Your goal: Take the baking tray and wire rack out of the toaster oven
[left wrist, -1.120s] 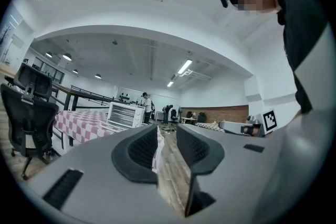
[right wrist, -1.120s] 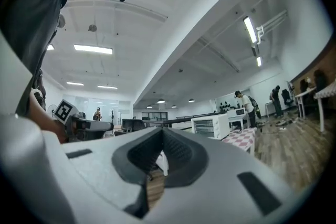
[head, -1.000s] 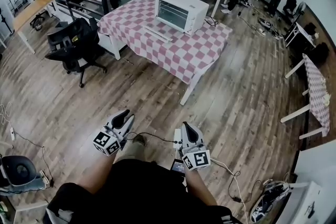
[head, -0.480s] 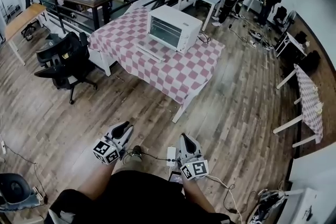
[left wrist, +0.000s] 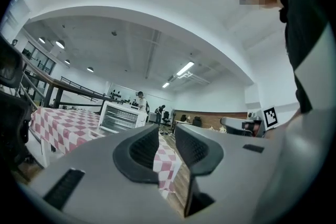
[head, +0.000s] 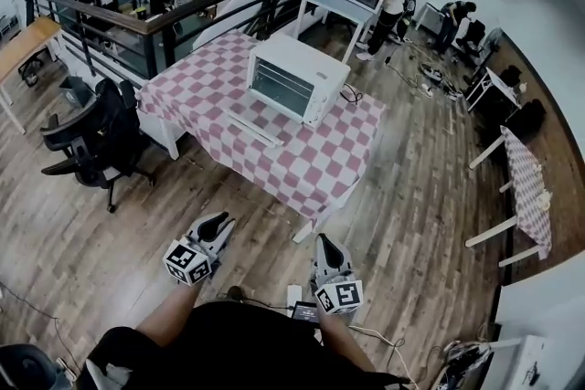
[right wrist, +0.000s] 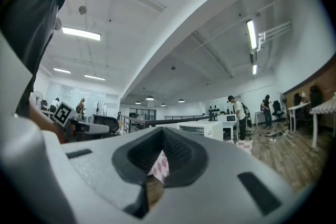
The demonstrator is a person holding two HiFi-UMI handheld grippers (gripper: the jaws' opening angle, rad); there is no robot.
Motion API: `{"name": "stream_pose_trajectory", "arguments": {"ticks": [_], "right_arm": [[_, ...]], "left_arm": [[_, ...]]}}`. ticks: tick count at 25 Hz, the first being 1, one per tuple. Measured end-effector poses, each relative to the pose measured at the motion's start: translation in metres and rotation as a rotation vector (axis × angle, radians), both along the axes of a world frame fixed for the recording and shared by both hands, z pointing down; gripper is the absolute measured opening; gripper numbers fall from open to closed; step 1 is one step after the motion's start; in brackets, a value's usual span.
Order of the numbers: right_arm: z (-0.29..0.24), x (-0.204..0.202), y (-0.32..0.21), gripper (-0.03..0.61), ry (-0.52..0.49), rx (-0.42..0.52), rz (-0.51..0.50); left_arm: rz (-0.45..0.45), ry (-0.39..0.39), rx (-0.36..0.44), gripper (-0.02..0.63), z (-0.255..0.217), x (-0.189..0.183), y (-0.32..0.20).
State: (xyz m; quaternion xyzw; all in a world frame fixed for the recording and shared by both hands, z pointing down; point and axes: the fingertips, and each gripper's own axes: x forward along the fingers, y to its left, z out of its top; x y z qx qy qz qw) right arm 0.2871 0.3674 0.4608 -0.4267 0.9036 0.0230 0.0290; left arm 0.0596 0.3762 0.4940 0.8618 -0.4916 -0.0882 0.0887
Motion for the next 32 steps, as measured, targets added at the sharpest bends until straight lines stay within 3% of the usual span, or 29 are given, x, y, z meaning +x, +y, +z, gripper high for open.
{"name": "stream_pose_trajectory", "arguments": {"ticks": [6, 19, 32], "right_arm": [[0.007, -0.027, -0.052, 0.003, 0.037, 0.003, 0.075], [0.021, -0.050, -0.155, 0.003, 0.008, -0.031, 0.080], [-0.006, -0.047, -0.347, 0.003, 0.002, 0.016, 0.055]], "left_arm": [[0.038, -0.095, 0.025, 0.092, 0.004, -0.022, -0.062], [0.102, -0.018, -0.038, 0.095, 0.022, -0.039, -0.167], [0.146, 0.038, -0.081, 0.104, 0.002, -0.027, -0.364]]}}
